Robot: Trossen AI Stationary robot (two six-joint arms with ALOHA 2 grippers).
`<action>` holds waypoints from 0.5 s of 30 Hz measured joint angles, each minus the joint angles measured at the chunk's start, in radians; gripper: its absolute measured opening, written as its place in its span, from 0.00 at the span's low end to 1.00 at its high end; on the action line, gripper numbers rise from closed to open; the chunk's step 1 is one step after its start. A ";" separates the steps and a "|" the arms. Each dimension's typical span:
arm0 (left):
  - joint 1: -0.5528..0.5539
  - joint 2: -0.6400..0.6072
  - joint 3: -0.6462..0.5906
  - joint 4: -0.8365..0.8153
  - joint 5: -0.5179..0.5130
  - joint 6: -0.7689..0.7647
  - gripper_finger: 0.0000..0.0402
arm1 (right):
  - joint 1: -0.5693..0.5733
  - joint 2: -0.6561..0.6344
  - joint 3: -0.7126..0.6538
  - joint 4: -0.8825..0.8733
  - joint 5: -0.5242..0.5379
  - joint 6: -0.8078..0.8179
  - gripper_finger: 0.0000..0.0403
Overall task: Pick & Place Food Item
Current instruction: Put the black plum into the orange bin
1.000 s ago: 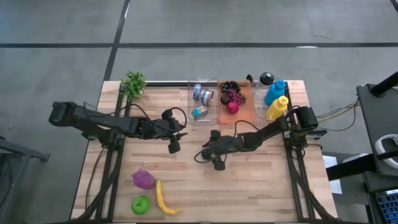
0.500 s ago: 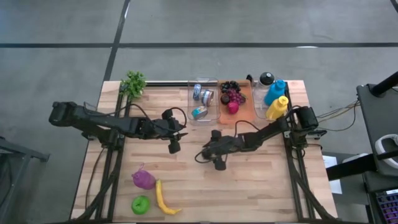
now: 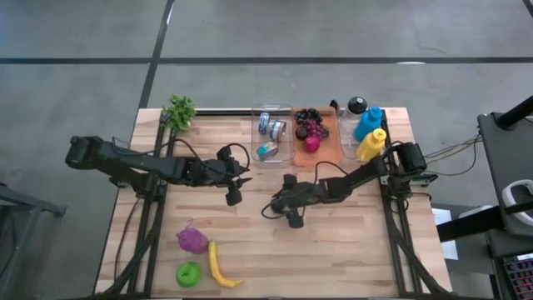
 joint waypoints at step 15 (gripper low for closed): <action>0.000 0.000 0.002 0.022 0.000 0.000 0.35 | 0.000 0.000 -0.001 -0.005 0.000 0.000 0.69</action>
